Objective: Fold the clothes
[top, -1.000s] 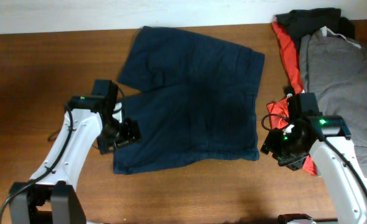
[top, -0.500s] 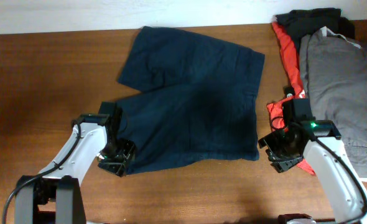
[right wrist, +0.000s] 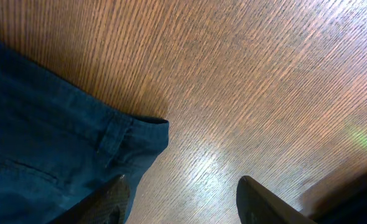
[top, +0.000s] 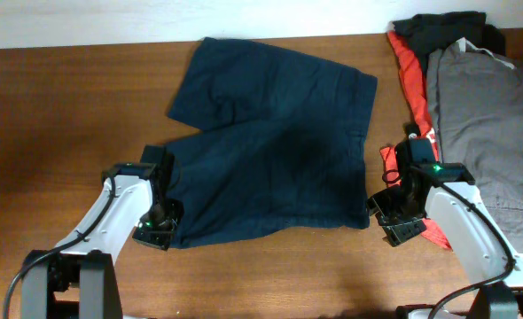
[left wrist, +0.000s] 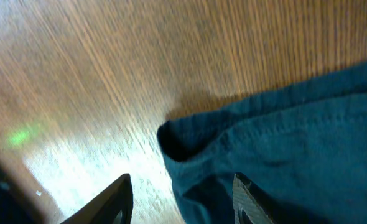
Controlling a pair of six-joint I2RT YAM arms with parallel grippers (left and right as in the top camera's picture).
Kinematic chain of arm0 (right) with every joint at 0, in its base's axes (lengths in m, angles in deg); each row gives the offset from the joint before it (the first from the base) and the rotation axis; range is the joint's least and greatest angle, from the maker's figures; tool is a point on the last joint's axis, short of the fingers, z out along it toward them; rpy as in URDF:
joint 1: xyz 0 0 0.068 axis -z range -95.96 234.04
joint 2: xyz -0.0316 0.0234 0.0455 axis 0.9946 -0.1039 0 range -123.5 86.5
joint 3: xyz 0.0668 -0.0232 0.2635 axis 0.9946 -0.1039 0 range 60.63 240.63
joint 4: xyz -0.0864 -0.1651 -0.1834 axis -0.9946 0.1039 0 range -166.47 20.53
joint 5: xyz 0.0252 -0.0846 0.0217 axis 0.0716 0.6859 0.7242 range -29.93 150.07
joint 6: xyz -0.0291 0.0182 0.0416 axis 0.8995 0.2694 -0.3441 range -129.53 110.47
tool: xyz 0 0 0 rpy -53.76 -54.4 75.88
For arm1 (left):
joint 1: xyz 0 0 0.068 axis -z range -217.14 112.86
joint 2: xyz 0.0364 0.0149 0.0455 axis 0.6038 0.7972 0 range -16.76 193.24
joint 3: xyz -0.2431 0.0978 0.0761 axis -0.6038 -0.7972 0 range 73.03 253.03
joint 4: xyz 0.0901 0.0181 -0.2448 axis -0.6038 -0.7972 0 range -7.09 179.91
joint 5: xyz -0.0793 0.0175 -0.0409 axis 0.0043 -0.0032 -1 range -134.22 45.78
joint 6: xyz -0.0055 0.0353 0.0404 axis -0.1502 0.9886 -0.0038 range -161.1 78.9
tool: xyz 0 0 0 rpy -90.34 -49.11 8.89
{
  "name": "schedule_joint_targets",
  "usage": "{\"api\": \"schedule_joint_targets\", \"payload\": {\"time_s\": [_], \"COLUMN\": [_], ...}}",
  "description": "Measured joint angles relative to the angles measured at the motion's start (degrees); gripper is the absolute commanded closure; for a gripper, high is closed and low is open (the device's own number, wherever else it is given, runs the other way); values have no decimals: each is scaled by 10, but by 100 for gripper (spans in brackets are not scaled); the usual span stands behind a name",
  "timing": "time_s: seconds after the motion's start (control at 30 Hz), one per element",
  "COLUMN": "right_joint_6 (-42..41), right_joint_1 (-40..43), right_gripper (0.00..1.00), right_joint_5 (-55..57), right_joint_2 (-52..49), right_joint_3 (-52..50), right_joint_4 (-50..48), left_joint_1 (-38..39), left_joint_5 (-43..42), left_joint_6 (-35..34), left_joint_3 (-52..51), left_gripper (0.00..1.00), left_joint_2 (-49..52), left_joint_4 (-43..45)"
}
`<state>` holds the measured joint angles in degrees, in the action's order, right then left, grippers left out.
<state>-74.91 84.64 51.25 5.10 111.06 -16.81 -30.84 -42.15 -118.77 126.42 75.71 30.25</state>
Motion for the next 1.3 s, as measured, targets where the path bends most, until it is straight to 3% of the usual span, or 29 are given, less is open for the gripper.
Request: {"api": "schedule_joint_targets", "payload": {"time_s": [0.13, 0.43, 0.5, 0.6, 0.63, 1.17, 1.3], "right_joint_6": [0, 11, 18, 28, 30, 84, 99], "right_joint_1": [0, 0, 0, 0, 0, -3, -29], "right_gripper": [39, 39, 39, 40, 40, 40, 35], "right_joint_5": [0, 0, 0, 0, 0, -2, -2], "right_joint_2": [0, 0, 0, 0, 0, 0, -1], "right_joint_3": [0, 0, 0, 0, 0, 0, 0], "right_joint_4": [0, 0, 0, 1, 1, 9, -6], "left_joint_1": [0, 0, 0, 0, 0, 0, 0], "left_joint_5": [8, 12, 12, 12, 12, 14, 14], "left_joint_6": [-2, -2, -2, -5, -8, 3, 5], "left_joint_3": [-21, -68, -69, -70, -70, -71, -71], "left_gripper": [39, 42, 71, 97, 99, 99, 100], "left_joint_2": [0, -1, -1, -1, -1, -1, -1], "left_joint_4": [24, 66, 68, 69, 69, 70, 70]}}
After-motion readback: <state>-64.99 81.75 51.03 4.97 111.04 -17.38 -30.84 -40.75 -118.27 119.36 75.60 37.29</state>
